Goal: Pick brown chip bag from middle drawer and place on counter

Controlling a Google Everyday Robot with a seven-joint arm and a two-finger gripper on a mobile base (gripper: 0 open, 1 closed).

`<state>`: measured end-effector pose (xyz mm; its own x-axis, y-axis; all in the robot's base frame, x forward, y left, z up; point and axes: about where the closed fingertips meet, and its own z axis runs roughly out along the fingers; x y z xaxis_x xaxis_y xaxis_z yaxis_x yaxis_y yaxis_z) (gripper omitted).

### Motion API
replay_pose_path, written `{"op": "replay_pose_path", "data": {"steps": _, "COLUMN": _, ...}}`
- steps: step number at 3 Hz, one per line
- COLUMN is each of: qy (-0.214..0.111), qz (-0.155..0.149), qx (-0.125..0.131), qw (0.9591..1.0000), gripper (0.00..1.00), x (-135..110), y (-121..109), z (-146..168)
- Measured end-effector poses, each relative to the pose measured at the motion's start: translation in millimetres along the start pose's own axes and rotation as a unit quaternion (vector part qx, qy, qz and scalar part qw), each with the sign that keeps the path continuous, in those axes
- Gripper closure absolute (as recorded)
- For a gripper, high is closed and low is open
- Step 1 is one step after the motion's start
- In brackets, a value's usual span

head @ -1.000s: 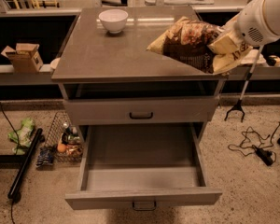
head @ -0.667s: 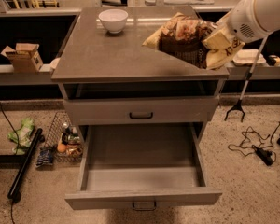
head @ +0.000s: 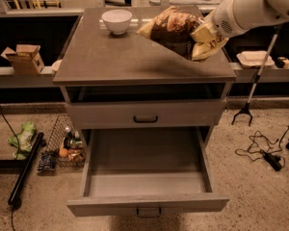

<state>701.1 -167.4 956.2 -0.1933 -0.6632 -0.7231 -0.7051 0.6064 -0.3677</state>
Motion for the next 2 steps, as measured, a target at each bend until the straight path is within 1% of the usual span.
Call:
{"op": "replay_pose_path", "data": {"steps": 1, "qy": -0.023, "qz": 0.014, "qx": -0.009, "qw": 0.9996, "gripper": 1.0, "x": -10.2, "y": -4.1, "z": 36.0}}
{"op": "replay_pose_path", "data": {"steps": 2, "qy": -0.038, "qz": 0.025, "qx": -0.016, "qw": 0.9989, "gripper": 0.85, "x": -16.9, "y": -4.8, "z": 65.8}}
